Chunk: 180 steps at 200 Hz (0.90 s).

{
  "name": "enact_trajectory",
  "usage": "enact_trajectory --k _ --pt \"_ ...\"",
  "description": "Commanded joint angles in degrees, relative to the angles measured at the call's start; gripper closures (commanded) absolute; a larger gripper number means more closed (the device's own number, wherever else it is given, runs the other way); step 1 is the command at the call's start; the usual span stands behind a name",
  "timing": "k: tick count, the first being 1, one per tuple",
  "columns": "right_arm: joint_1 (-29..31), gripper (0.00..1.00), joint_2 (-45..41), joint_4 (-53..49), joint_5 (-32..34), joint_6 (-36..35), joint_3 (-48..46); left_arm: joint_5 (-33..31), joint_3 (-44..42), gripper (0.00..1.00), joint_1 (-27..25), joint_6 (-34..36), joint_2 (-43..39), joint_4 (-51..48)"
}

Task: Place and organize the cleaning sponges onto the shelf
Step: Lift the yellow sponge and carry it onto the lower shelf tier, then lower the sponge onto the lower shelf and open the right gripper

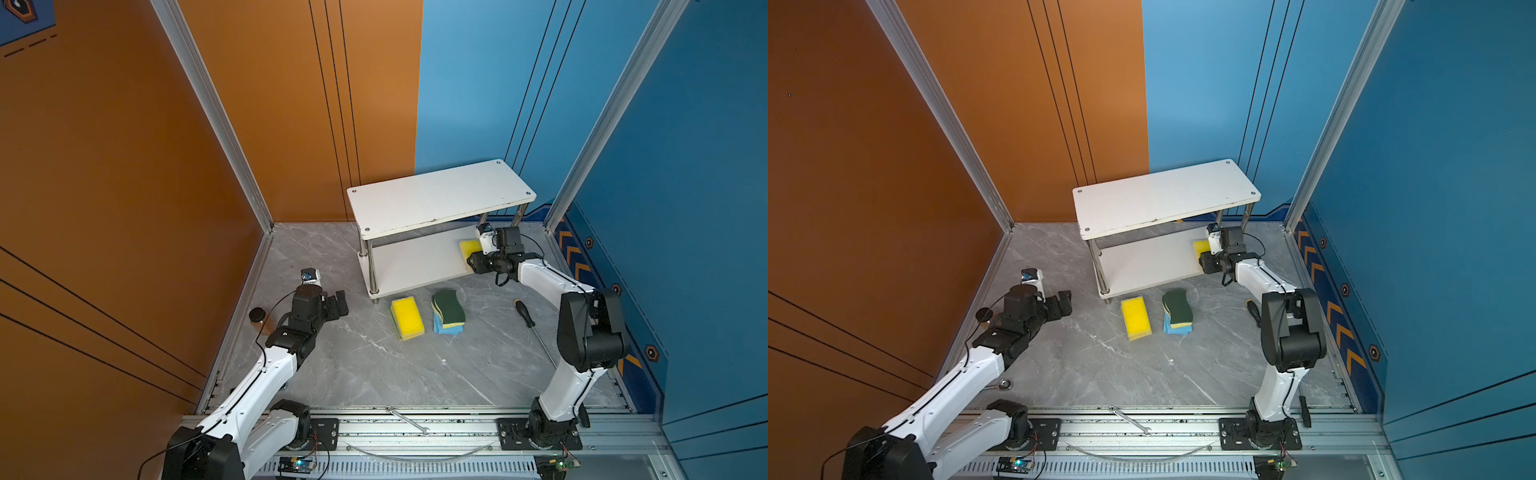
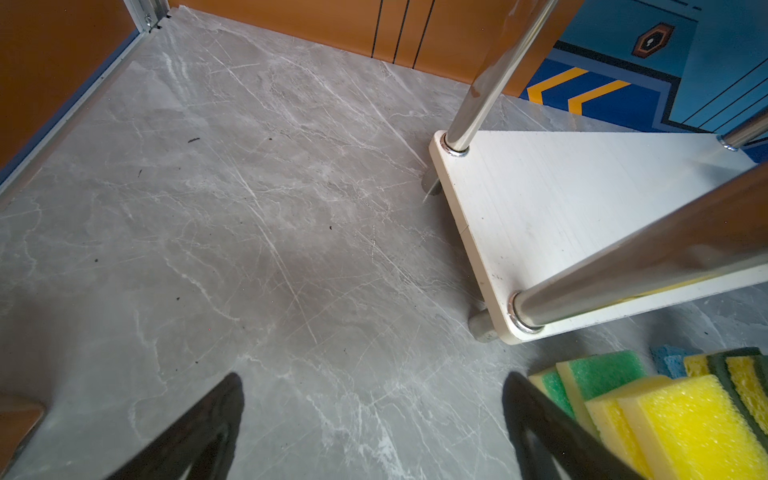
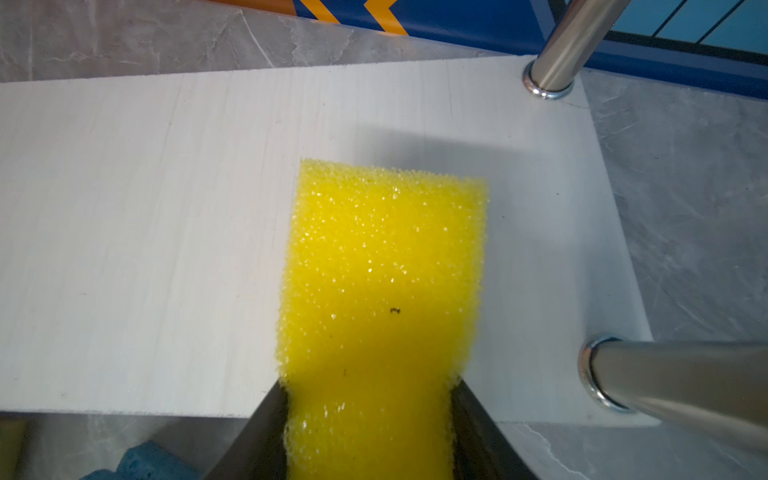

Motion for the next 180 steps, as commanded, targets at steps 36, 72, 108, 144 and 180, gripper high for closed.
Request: enact_trajectory --k 36,72,108,144,180 --pt "-0.2 0.48 2.7 1.5 3.3 -3.2 3.8 -0.7 2.0 0.02 0.0 0.3 1.6 -1.0" --pt "-0.3 0.48 4.3 1.4 3.9 -3.6 5.2 -0.8 2.5 0.02 0.1 0.3 1.9 -1.0" --pt "-0.2 0.48 5.3 1.6 4.5 -3.1 5.9 -0.9 3.1 0.02 0.0 0.2 1.9 -1.3" --pt "-0.2 0.48 5.7 2.6 5.2 -2.5 5.3 -0.9 2.9 0.02 -0.1 0.1 2.0 -1.3" --pt "-0.2 0.48 6.2 2.4 5.8 -2.7 5.6 -0.8 2.9 0.02 -0.1 0.1 1.7 -1.4"
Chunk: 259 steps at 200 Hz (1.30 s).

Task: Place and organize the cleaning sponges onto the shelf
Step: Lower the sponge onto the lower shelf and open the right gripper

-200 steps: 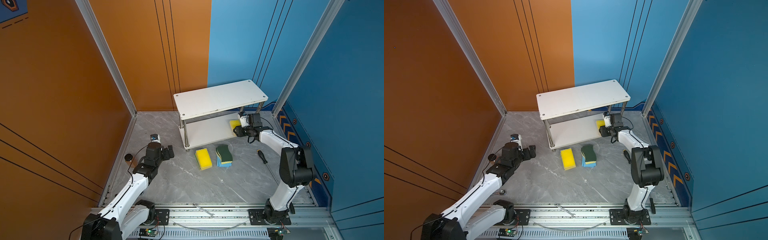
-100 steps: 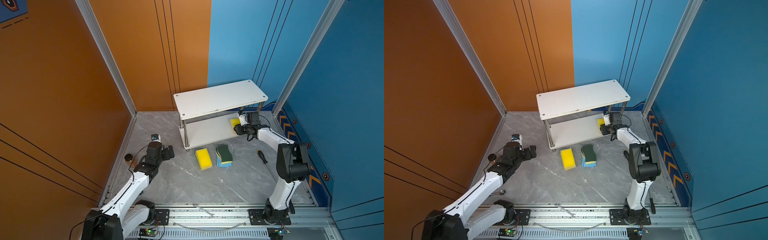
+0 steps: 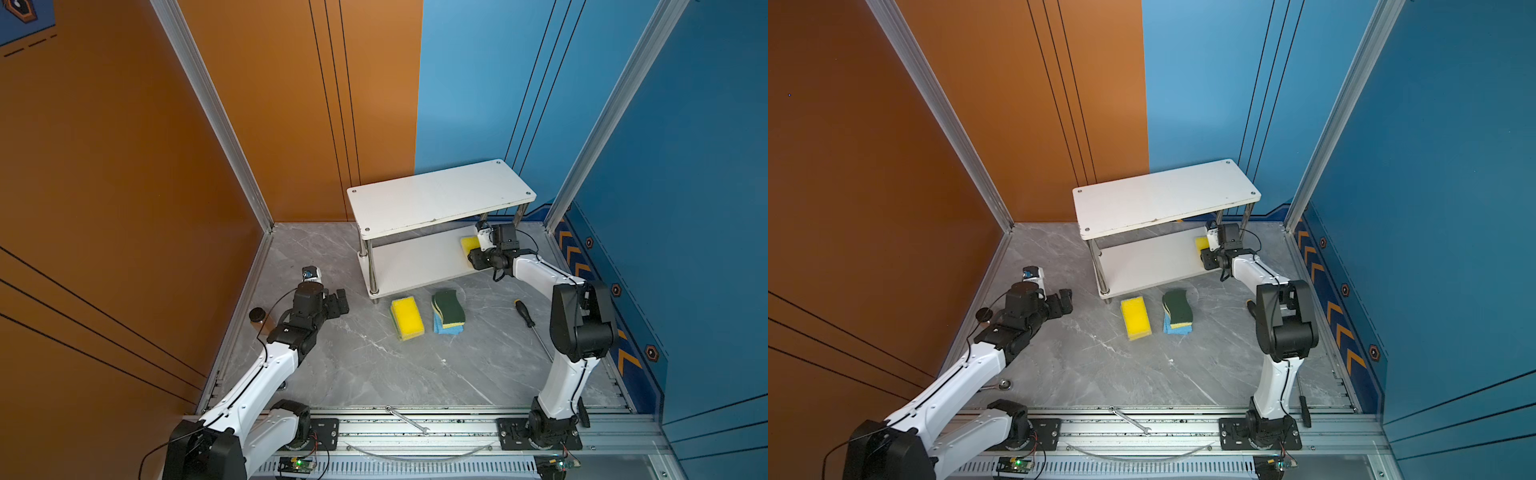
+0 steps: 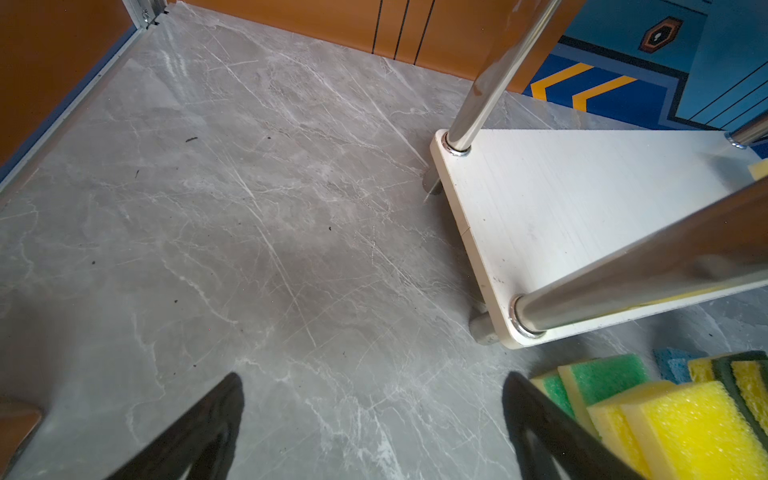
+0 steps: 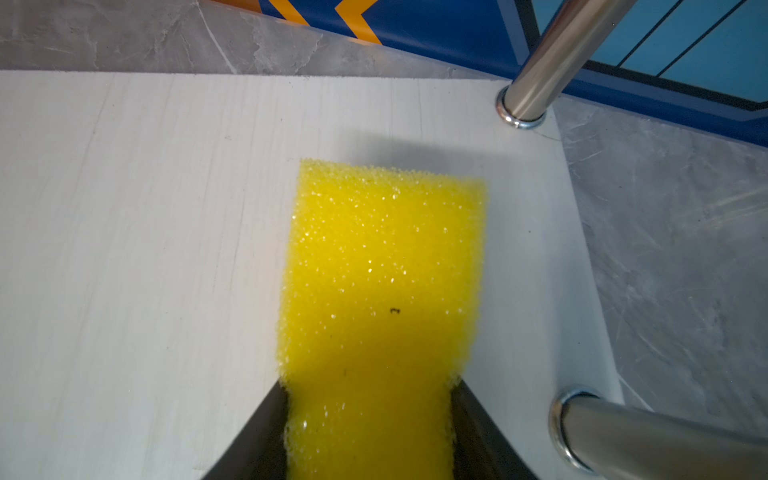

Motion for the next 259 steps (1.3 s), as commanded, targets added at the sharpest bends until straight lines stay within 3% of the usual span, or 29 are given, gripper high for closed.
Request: enact_trajectory --k 1,110,259 --pt "-0.1 0.48 1.5 0.9 1.6 -0.2 1.4 -0.8 1.4 0.02 -0.1 0.1 0.1 -1.0" --pt "0.0 0.47 3.6 0.7 2.1 -0.4 1.3 -0.9 1.3 0.02 -0.1 0.1 -0.6 -1.4" --pt "0.9 0.32 3.7 0.6 4.1 -0.4 1.7 -0.8 0.4 0.02 -0.1 0.0 -1.8 -1.9"
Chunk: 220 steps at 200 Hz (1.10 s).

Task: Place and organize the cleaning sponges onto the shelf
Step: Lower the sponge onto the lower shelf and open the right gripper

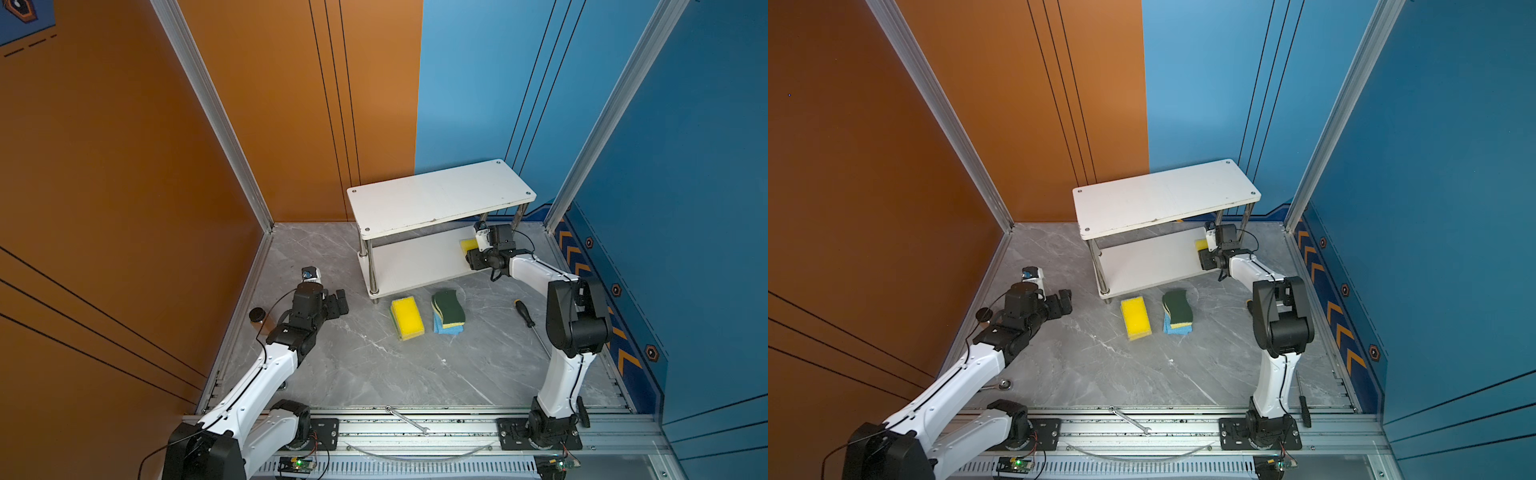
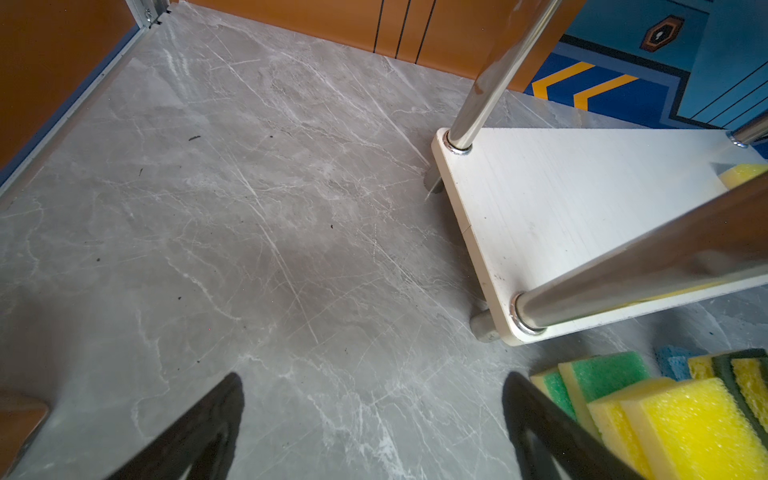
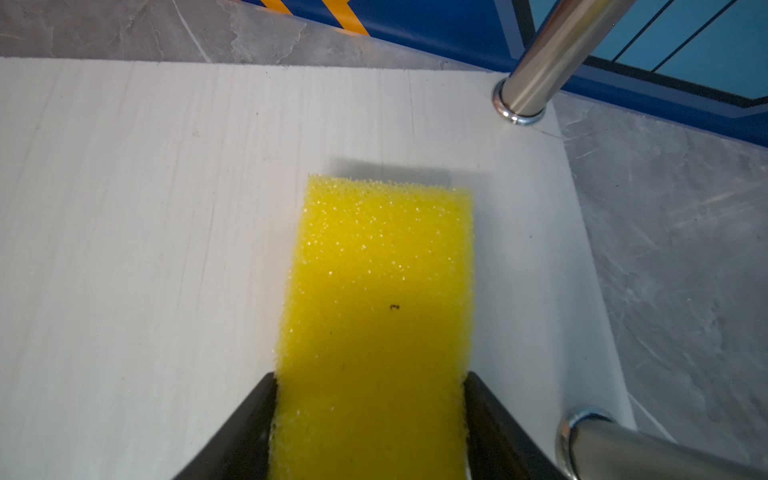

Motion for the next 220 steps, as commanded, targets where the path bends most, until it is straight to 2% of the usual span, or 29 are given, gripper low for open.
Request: enact_trajectory --k 1,191,196,204,220 --pt "0.4 0.32 1.2 -0.5 1.9 -0.4 0.8 -0.7 0.4 0.02 -0.1 0.0 -0.9 -1.0" --pt "0.2 0.17 -2.1 -0.7 2.5 -2.3 0.1 0.0 -0.1 0.03 -0.3 -0.5 -1.9 -1.0" --pt "0.2 0.16 -2.1 -0.7 2.4 -2.4 0.1 0.0 -0.2 0.02 -0.3 -0.5 -1.8 -0.9" --pt "0.2 0.09 -2.3 -0.7 2.4 -2.4 0.2 0.0 0.0 0.02 -0.3 -0.6 -1.8 -0.8" --pt "0.2 0.08 -2.7 -0.7 2.3 -2.4 0.1 0.1 0.0 0.02 -0.3 -0.6 -1.5 -0.7"
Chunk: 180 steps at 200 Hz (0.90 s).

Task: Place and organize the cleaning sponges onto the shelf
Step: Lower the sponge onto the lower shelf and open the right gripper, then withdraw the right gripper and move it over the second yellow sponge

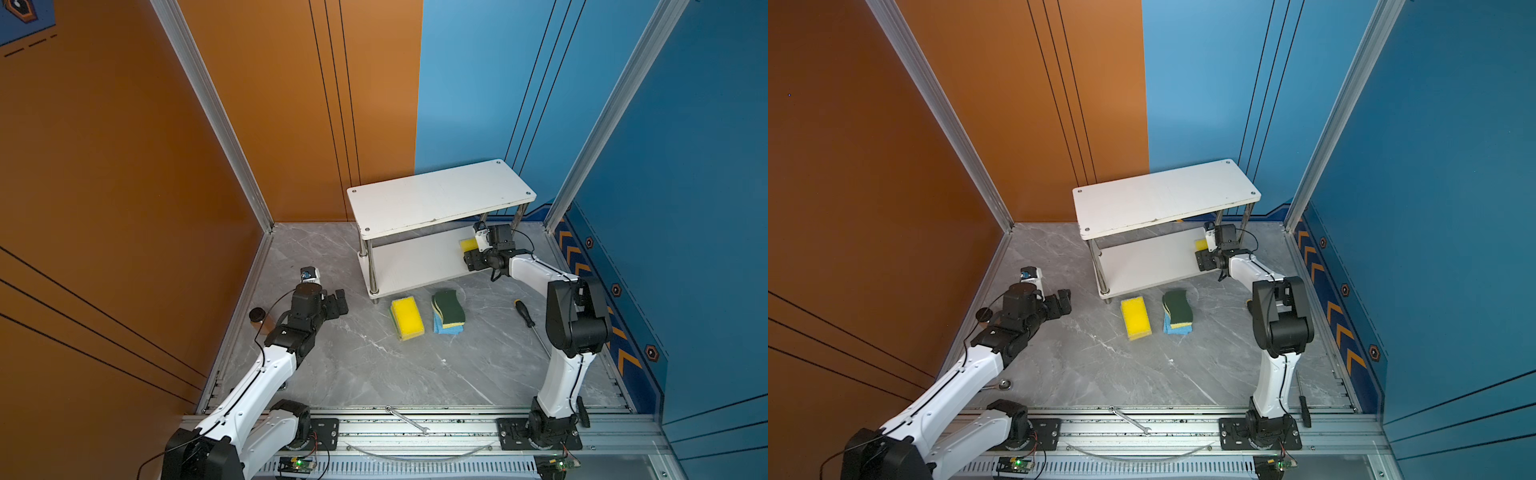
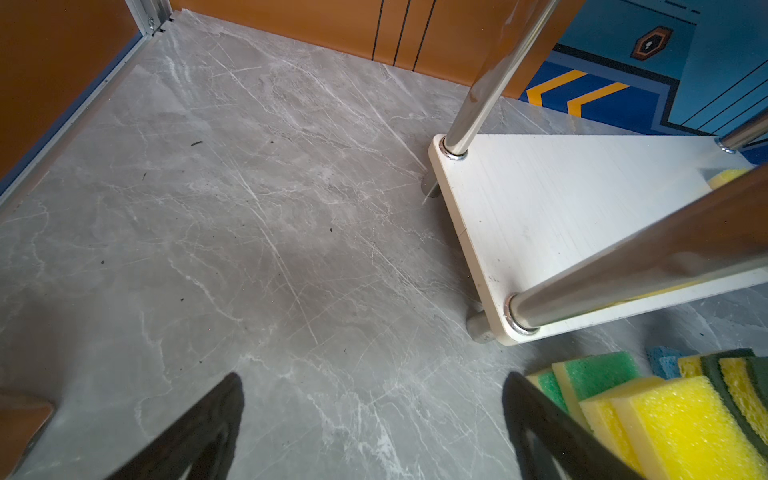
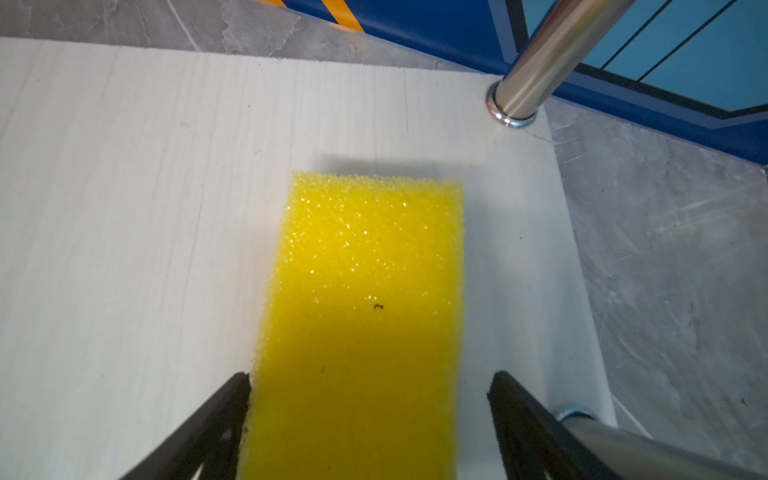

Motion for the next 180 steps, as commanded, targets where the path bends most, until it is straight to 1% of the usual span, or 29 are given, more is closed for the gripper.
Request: enact_trajectory --k 1,52,100,143,162,180 --pt "0.0 0.08 -2.6 -0.7 0.7 -0.6 0.1 0.0 -0.2 0.02 -0.1 -0.5 -0.3 -0.2" --pt "0.1 0.07 -4.1 -0.5 -0.3 -0.4 -0.2 0.0 -0.2 0.02 -0.2 -0.5 0.7 0.4" --pt "0.6 0.07 -8.4 0.8 -1.7 1.6 -4.1 -0.1 -0.5 0.02 -0.2 -0.4 1.5 1.2" --pt "3.4 0.06 -14.6 -1.4 -1.2 2.9 -7.6 0.0 -0.5 0.02 -0.2 0.2 2.9 2.5" --pt "5.2 0.06 -17.4 -3.9 -0.9 3.8 -8.4 0.2 -0.7 0.02 -0.3 0.3 3.5 3.4" --pt "7.0 0.06 -20.2 -6.3 -1.3 6.1 -9.3 0.3 -0.8 0.03 -0.3 0.3 4.2 4.2"
